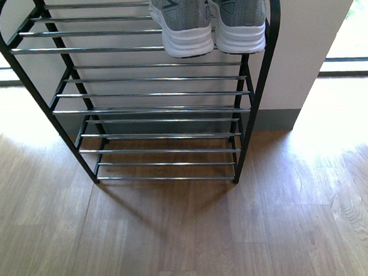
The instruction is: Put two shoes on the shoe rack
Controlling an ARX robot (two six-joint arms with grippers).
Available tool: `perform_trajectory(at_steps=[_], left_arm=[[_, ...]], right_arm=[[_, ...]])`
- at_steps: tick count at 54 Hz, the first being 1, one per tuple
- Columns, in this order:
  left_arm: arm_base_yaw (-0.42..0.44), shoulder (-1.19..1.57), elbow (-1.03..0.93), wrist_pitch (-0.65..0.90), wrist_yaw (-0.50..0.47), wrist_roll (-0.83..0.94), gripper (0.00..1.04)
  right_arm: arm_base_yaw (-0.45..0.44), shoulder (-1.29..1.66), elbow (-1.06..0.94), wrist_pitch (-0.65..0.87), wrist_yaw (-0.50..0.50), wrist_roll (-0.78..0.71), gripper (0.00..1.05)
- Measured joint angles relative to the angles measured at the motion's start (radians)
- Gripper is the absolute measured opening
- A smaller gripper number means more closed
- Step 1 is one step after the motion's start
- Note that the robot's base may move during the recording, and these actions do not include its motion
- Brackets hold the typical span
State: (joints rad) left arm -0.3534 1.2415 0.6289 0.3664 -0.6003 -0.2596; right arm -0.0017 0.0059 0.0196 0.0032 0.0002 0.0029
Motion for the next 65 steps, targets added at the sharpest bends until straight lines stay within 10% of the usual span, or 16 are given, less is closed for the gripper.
perform_trajectory(at_steps=[20,28,44,65], left_arm=[[-0.005,-0.119,-0.193,0.031,-0.063,-0.077,0.95],[0.079,-0.168,-0.354,0.403,0.318,0.147,0.68],[0.213,-0.417,-0.517,0.337,0.464,0.243,0.01],[0.349,-0.667,-0.614,0.193,0.600,0.250,0.01]], right_arm=[[0.000,0.000,0.000,0.000,0.000,0.000,0.96],[0.000,0.000,0.000,0.000,0.000,0.000,0.96],[0.000,0.000,0.000,0.000,0.000,0.000,0.96],[0.000,0.000,0.000,0.000,0.000,0.000,0.96]])
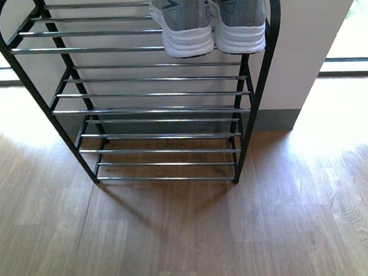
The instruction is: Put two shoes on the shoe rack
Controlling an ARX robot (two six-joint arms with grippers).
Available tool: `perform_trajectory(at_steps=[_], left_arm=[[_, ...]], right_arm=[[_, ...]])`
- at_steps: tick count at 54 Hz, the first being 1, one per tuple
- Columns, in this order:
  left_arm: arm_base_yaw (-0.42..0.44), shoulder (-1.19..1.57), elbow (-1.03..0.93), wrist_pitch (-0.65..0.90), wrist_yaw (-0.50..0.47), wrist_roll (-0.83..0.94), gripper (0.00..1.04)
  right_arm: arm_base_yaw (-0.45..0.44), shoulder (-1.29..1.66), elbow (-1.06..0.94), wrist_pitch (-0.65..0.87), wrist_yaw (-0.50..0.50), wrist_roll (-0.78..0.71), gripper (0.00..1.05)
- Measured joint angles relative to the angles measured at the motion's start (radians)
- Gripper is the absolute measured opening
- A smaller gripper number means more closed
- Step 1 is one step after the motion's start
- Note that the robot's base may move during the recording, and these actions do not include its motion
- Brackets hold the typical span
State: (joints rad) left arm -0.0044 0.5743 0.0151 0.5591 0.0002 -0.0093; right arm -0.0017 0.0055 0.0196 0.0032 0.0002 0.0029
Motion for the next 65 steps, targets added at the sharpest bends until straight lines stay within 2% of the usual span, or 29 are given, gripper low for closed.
perform_trajectory(at_steps=[26,49,54,65], left_arm=[[0.000,-0.249,0.000,-0.233,0.000,0.000,0.01],[0.000,-0.398,0.000,-0.381,0.000,0.001,0.01],[0.000,-0.536,0.000,-0.548,0.000,0.001,0.01],[0.002,-0.558,0.000,-0.559,0.000,0.001,0.01]], right_arm=[[0.000,0.000,0.000,0.000,0.000,0.000,0.96],[0.000,0.000,0.000,0.000,0.000,0.000,0.96],[0.000,0.000,0.000,0.000,0.000,0.000,0.96],[0.000,-0.001,0.000,0.000,0.000,0.000,0.96]])
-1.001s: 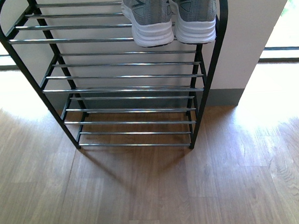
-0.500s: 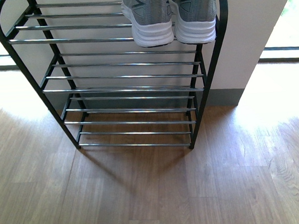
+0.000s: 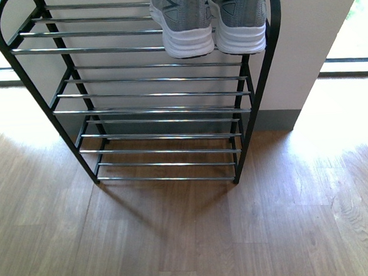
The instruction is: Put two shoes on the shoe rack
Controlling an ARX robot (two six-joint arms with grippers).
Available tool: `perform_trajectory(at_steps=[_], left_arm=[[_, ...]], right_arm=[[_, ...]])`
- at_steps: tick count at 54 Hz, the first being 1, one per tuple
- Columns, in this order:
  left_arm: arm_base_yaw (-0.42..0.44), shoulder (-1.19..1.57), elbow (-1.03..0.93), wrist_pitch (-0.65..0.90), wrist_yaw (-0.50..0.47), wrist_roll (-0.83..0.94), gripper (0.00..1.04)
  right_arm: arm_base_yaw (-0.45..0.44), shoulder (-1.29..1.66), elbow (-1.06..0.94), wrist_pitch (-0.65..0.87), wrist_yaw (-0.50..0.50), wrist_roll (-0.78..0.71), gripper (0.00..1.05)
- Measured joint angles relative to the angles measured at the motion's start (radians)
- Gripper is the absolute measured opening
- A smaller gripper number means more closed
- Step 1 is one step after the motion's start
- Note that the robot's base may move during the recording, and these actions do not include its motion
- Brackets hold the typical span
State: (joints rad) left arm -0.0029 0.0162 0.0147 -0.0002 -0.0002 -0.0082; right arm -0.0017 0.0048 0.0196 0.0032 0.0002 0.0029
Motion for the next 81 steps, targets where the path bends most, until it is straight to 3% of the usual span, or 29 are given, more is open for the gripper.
perform_trajectory(at_steps=[2,8,25,81], left_arm=[[0.000,0.000,0.000,0.000,0.000,0.000,0.01],[0.000,0.000,0.000,0.000,0.000,0.000,0.23],[0.000,0.000,0.000,0.000,0.000,0.000,0.97],[0.000,0.000,0.000,0.000,0.001,0.002,0.95]], right_arm=[[0.000,0.000,0.000,0.000,0.000,0.000,0.96],[0.000,0.000,0.000,0.000,0.000,0.000,0.96],[0.000,0.000,0.000,0.000,0.000,0.000,0.96],[0.000,0.000,0.000,-0.001,0.002,0.000,0.96]])
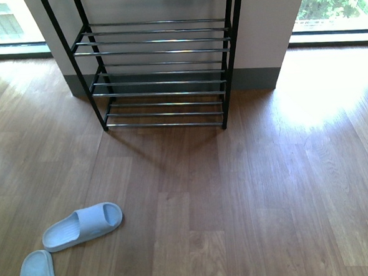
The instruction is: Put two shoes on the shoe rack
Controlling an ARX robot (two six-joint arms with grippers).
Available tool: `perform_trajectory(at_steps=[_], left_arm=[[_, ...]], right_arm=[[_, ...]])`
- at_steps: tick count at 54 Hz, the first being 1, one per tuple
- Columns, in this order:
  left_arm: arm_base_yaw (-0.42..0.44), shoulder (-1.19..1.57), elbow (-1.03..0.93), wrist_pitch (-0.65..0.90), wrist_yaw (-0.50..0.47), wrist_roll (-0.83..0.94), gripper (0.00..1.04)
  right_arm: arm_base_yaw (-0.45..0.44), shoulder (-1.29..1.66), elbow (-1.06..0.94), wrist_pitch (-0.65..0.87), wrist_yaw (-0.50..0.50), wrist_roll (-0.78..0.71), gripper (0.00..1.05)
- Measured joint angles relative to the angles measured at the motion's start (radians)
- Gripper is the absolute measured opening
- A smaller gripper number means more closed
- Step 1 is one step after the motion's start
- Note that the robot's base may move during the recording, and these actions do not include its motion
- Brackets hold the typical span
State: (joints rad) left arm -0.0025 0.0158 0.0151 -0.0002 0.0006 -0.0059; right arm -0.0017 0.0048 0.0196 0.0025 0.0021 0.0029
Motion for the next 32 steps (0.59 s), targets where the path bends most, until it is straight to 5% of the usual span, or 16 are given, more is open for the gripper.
perform_trajectory(at_steps=[32], left_arm=[[0.000,0.000,0.000,0.000,-0.004,0.001,0.95]], right_arm=[[0.000,0.000,0.000,-0.003,-0.007,0.000,0.96]])
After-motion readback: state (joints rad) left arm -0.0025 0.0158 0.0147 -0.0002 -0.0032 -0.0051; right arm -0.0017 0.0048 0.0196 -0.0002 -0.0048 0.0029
